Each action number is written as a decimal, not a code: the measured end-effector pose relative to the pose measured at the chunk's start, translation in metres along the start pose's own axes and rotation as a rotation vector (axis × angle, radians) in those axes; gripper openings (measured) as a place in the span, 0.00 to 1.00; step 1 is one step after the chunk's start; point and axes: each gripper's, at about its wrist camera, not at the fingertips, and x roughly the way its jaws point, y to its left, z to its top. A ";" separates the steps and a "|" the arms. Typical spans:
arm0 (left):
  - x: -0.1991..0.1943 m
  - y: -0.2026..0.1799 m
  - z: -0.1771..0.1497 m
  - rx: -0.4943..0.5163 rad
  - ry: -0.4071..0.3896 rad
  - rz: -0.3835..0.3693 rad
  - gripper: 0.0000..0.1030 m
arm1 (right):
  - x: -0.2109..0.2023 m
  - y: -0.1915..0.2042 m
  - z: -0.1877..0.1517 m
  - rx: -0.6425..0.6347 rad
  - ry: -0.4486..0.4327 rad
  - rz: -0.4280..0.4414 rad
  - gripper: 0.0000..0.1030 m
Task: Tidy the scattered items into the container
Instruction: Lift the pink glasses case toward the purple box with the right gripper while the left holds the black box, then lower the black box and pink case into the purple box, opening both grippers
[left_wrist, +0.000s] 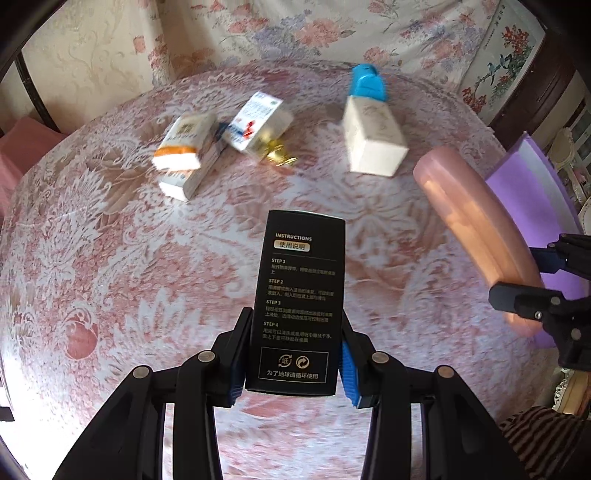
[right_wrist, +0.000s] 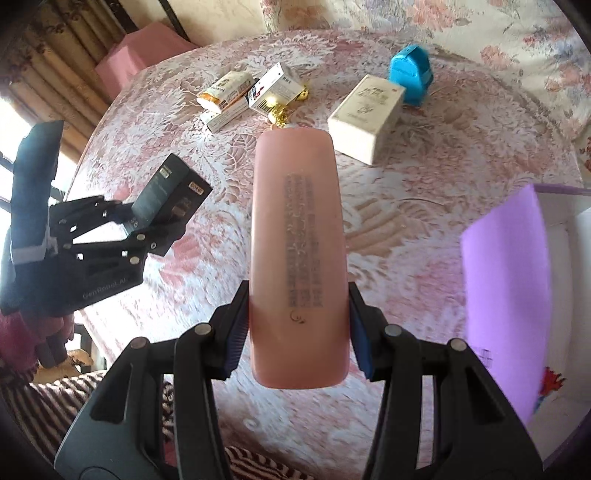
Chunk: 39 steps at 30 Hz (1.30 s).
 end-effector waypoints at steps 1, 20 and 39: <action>-0.001 -0.008 0.001 0.003 -0.004 -0.002 0.41 | -0.004 -0.003 -0.003 -0.005 -0.004 0.003 0.50; -0.038 -0.107 0.010 -0.069 -0.059 -0.010 0.41 | -0.066 -0.064 -0.037 -0.086 -0.077 0.061 0.50; -0.057 -0.235 0.046 0.108 -0.159 -0.063 0.41 | -0.121 -0.164 -0.074 0.046 -0.179 -0.001 0.50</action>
